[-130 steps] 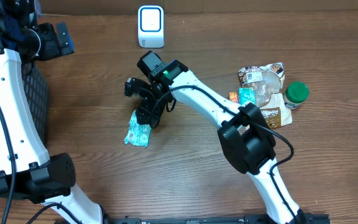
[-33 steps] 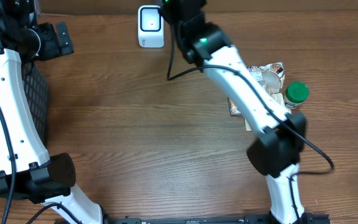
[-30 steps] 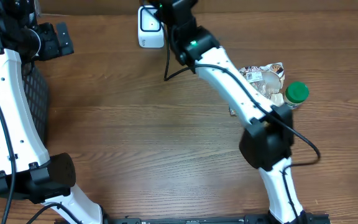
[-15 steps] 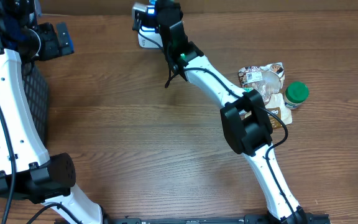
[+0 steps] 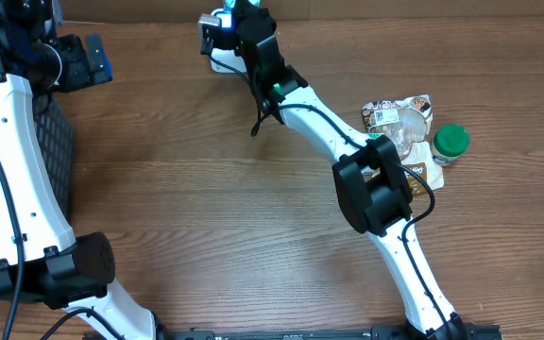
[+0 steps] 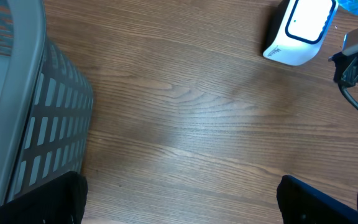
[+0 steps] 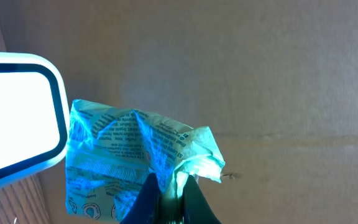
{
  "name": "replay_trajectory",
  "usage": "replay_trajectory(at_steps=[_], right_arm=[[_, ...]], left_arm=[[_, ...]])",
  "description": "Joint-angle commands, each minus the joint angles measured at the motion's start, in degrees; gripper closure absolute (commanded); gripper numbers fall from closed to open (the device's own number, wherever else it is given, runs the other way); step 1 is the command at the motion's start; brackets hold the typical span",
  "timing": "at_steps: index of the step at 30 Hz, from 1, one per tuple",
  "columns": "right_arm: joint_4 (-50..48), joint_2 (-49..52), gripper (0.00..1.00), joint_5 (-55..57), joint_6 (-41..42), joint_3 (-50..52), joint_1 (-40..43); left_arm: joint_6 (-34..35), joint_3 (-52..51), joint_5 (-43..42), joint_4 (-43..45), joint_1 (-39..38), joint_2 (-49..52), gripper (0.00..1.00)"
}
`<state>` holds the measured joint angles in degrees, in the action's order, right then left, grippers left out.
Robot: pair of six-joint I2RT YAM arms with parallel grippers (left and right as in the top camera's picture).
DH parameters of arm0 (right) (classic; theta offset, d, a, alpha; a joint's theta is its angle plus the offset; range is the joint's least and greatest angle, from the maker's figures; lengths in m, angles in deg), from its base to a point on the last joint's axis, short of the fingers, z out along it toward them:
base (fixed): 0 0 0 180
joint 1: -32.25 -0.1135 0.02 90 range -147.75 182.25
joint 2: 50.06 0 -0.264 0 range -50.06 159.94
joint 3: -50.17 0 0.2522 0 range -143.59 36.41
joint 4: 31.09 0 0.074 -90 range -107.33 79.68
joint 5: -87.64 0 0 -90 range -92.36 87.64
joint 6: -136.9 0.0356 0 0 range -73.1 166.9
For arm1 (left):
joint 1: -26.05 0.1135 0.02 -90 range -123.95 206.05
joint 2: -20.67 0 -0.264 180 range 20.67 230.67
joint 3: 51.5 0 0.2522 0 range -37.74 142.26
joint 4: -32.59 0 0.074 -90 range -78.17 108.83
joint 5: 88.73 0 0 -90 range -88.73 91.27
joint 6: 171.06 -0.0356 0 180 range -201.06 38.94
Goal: Scan the item barcode
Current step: 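Hold the large teal pack in front of the white scanner, then carry the large teal pack right and release it on the pile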
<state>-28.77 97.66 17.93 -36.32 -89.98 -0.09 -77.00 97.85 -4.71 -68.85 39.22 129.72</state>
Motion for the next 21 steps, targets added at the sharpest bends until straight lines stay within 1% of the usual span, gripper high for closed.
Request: replay_trajectory(at_steps=[1,6,10,12,13,15,21], right_arm=[[-1.4,-0.9,0.96,-0.5,0.0,-1.0,-1.3],[-1.4,-2.8,0.96,-0.5,2.4,-1.0,-1.8],[-1.0,-6.7,0.96,0.2,12.2,-1.0,-1.8],[1.0,-9.6,0.96,1.2,20.7,-1.0,-1.8],[3.3,-11.8,0.96,2.1,27.3,-1.0,-1.8],[8.2,-15.2,0.96,3.3,36.4,-1.0,-1.7],[35.4,-28.0,0.96,3.4,65.5,-1.0,-1.3]], left_arm=[[-0.9,0.5,-0.7,0.1,-0.1,-0.7,0.01],[-0.9,0.5,-0.7,0.1,-0.1,-0.7,0.01],[-0.9,0.5,-0.7,0.0,-0.1,-0.7,0.01],[-0.9,0.5,-0.7,0.0,-0.1,-0.7,0.00],[-0.9,0.5,-0.7,0.0,-0.1,-0.7,0.00],[-0.9,0.5,-0.7,0.1,-0.1,-0.7,0.01],[-0.9,0.5,-0.7,0.1,-0.1,-0.7,0.00]])
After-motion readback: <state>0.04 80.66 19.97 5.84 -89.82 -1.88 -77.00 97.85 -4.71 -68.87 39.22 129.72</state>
